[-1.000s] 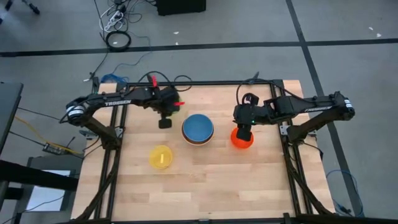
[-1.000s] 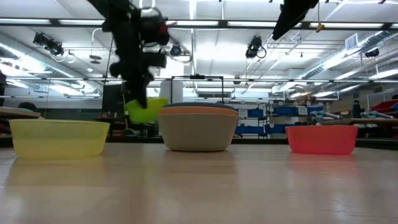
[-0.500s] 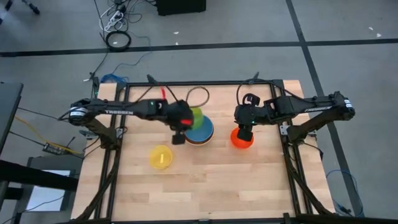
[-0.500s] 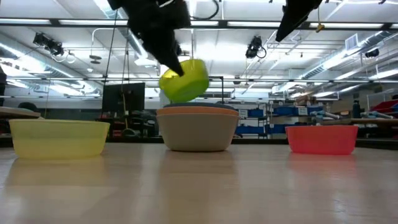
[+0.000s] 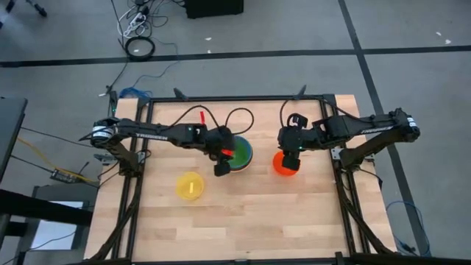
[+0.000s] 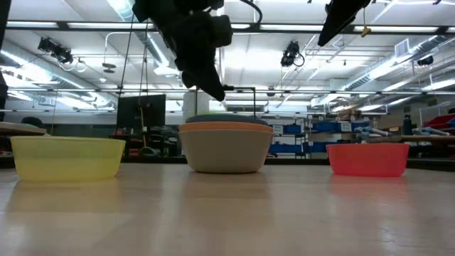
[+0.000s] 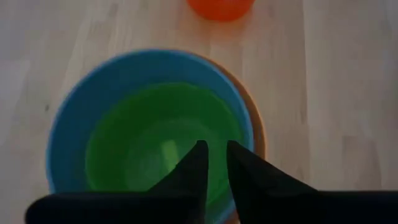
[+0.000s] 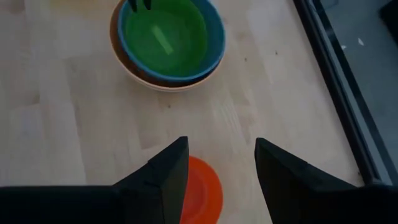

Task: Nest bowls inside each other
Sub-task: Stack the yellow bowl on top of the green bowl

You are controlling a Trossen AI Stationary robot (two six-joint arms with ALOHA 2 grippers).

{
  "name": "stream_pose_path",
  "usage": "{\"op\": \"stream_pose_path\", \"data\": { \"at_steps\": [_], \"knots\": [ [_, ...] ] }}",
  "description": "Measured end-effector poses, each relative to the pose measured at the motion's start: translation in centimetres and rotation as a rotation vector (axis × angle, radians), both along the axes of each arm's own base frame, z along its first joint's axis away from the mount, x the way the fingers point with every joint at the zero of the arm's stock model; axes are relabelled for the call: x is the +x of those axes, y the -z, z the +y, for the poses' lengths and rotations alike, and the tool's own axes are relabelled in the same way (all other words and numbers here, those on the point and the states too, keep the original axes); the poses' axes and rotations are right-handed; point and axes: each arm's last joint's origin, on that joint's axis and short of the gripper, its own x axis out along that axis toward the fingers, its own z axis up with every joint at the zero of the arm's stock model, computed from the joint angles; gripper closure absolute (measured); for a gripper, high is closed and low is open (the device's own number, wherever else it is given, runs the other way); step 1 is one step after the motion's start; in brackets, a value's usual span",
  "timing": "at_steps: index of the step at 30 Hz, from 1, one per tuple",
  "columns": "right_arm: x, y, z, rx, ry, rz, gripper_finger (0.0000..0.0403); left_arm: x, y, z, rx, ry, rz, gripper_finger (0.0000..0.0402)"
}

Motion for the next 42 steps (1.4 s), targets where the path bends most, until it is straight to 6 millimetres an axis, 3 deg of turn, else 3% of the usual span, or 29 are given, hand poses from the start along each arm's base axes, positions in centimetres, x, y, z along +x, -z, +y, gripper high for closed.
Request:
{"op": "stream_pose_path", "data": {
  "at_steps": [8,11,16,21,25,31,42],
  "knots": [
    [-0.1,0.0,0.0,-0.005,0.01,0.004,0.0231,-0.1,-0.4,-0.4,-0.045,0.005,0.031,0.03],
    [-0.7,0.3,-0.3,-0.033,0.069,0.055,0.0233,-1.2,-0.4,-1.4,-0.058,0.005,0.166,0.0297],
    [-2.2,0.8,-0.7,-0.076,0.199,0.167,0.0232,-4.3,1.3,-3.3,-0.064,0.0,0.494,0.0297],
    [-2.5,0.8,-0.3,-0.071,0.22,0.174,0.0232,-6.8,2.7,-5.7,-0.023,0.049,0.708,0.0296],
    [-2.2,0.7,0.1,-0.062,0.196,0.131,0.0232,-7.5,3.7,-6.6,0.043,0.07,0.738,0.0296],
    [-1.9,0.6,0.4,-0.06,0.177,0.106,0.0233,-7.9,4.9,-6.3,0.1,0.023,0.743,0.0296],
    [-1.9,0.6,0.4,-0.06,0.174,0.104,0.0233,-8.3,8.3,-6.2,0.066,0.032,0.656,0.0299]
  ]
}}
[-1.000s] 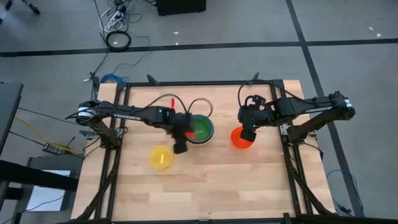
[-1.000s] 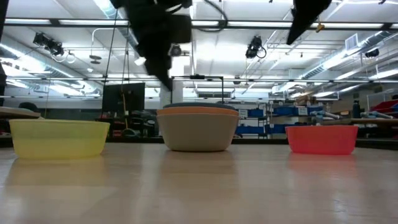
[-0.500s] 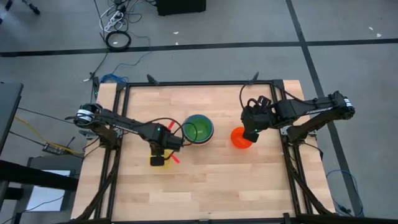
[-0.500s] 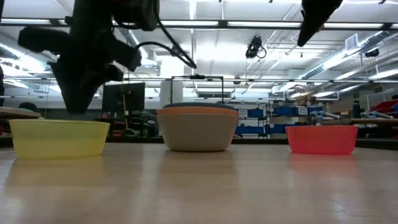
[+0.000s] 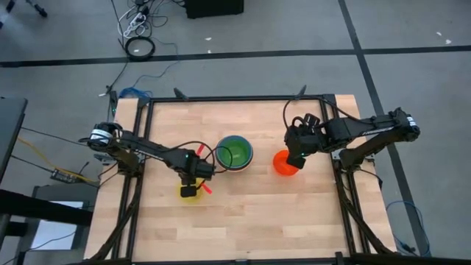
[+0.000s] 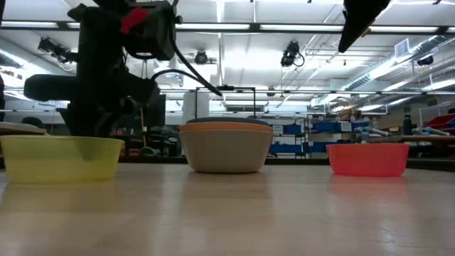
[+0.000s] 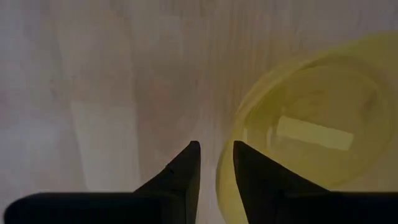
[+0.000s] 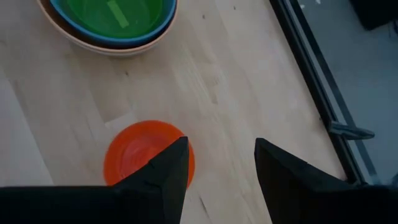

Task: Nest bowls inside each other
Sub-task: Stack the yellow bowl on top of the green bowl

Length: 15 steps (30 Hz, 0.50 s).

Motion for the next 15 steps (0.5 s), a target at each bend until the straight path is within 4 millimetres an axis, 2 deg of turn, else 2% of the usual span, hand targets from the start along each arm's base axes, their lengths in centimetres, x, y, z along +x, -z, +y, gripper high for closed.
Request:
{"op": "stream_pose_path", "data": {
  "at_steps": [3,6,7,11,15],
  "knots": [
    [0.0,0.0,0.0,-0.001,-0.004,0.0,0.0233,-0.1,0.2,0.0,-0.003,0.011,0.004,0.0324],
    [0.1,0.0,0.0,0.0,-0.006,-0.009,0.0233,0.2,-0.1,-0.1,-0.017,0.03,-0.015,0.0381],
    [0.1,0.0,0.0,0.0,-0.006,-0.009,0.0233,0.4,-0.4,0.0,-0.021,0.028,-0.023,0.0388],
    [0.1,0.0,0.0,-0.001,-0.007,-0.009,0.0233,1.3,-1.6,-0.1,-0.039,0.039,-0.053,0.0395],
    [0.0,0.0,0.0,-0.013,-0.006,0.005,0.0233,2.7,-4.2,-0.2,-0.023,0.081,-0.113,0.0397]
  ]
}}
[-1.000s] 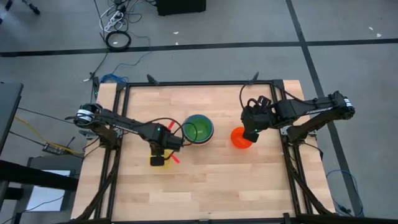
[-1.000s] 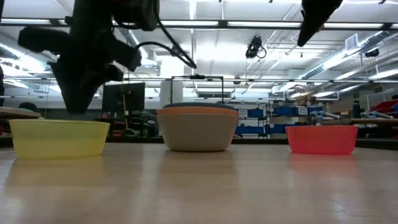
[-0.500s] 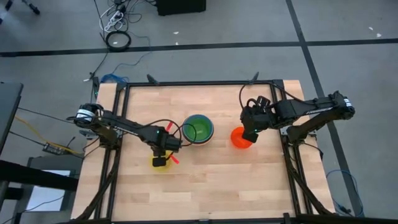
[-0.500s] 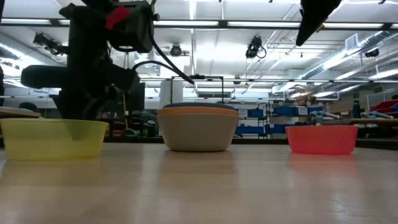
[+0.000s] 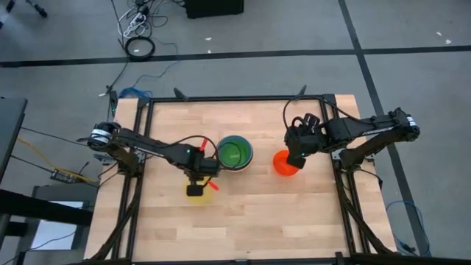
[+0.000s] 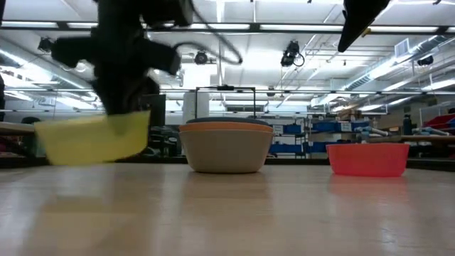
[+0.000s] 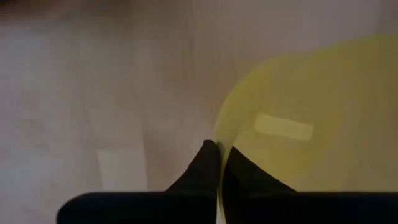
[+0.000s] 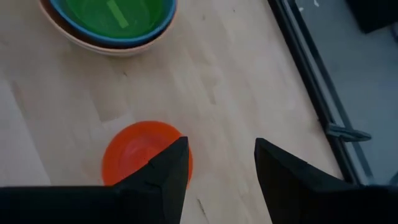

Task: Nest bowls inside each other
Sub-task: Stack the yellow bowl on top of the green bowl

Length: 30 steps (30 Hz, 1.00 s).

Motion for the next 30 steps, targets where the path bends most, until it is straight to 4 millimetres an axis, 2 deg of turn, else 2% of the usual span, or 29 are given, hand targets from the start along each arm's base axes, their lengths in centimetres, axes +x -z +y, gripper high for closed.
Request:
{"op": "stream_pose_path", "data": {
  "at_steps": [7,12,18,22,25,30],
  "knots": [
    [-0.2,0.0,-0.1,-0.033,0.014,0.017,0.0233,2.8,-5.8,0.8,0.119,0.06,-0.196,0.0398],
    [-0.2,0.9,-0.2,-0.042,0.018,0.038,0.0233,4.1,-8.8,3.5,0.259,0.019,-0.31,0.0399],
    [-0.4,3.9,-0.3,-0.055,0.037,0.112,0.0233,4.9,-9.6,8.3,0.299,-0.085,-0.397,0.0399],
    [-0.5,6.2,-0.3,-0.062,0.04,0.146,0.0233,4.9,-9.8,10.9,0.202,-0.168,-0.464,0.0399],
    [-0.6,7.6,-0.5,-0.053,0.048,0.156,0.0233,4.9,-9.9,12.1,0.118,-0.233,-0.505,0.0399],
    [-0.6,9.4,-1.0,-0.01,0.068,0.171,0.0233,5.5,-8.7,13.1,0.101,-0.301,-0.485,0.0399]
  ]
}}
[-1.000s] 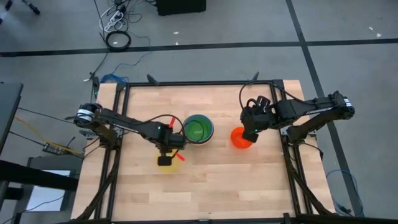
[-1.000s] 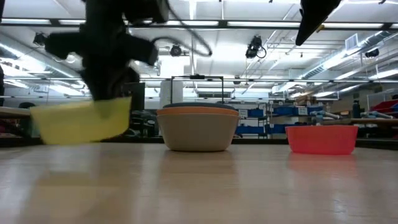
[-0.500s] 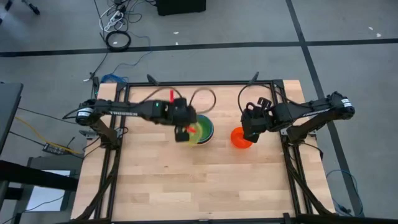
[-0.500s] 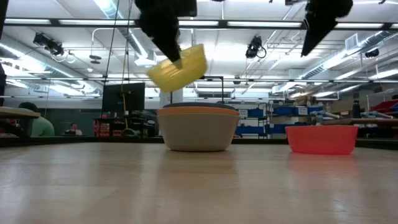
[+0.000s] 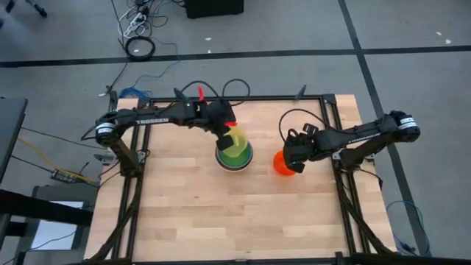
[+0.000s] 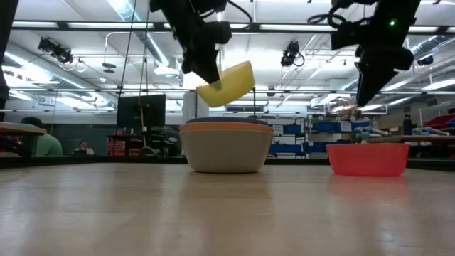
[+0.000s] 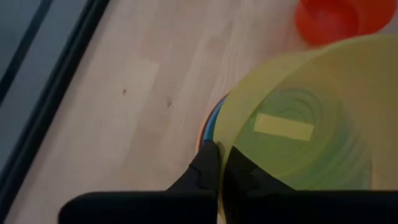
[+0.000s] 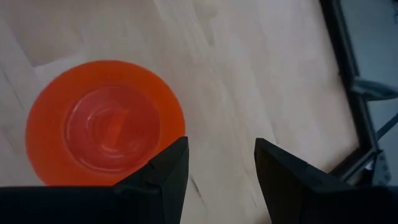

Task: Nest bowls inside each other
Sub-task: Stack the yellow bowl on top of the green bowl

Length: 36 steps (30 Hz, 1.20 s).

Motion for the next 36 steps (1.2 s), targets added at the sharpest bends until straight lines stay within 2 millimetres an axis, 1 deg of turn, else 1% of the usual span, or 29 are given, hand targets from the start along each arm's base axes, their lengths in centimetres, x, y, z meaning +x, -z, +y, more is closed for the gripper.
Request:
{"op": "stream_pose_path", "data": {
  "at_steps": [3,8,12,15,19,25,30,36],
  "knots": [
    [-0.1,0.4,-0.2,0.015,0.008,0.016,0.0233,0.5,1.0,0.1,-0.014,-0.005,0.025,0.0397],
    [-0.1,0.4,-0.4,0.021,0.018,0.009,0.0233,1.8,3.4,-0.1,-0.089,0.034,0.078,0.0378],
    [-0.1,0.4,-0.4,0.024,0.016,0.011,0.0233,2.2,4.7,-0.3,-0.106,0.039,0.127,0.0366],
    [-0.1,0.4,-0.4,0.025,0.016,0.012,0.0233,2.2,5.0,-0.3,-0.118,0.043,0.145,0.0356],
    [-0.1,0.4,-0.4,0.025,0.016,0.012,0.0233,2.2,5.0,-0.4,-0.141,0.057,0.145,0.0331],
    [-0.1,0.4,-0.4,0.025,0.016,0.012,0.0233,2.3,4.8,-0.6,-0.206,0.097,0.124,0.0272],
    [-0.1,0.4,-0.4,0.025,0.015,0.012,0.0233,2.2,4.8,-0.6,-0.224,0.072,0.123,0.0221],
    [-0.1,0.4,-0.4,0.025,0.016,0.011,0.0233,2.2,4.8,-0.6,-0.236,0.05,0.12,0.0177]
  ]
}}
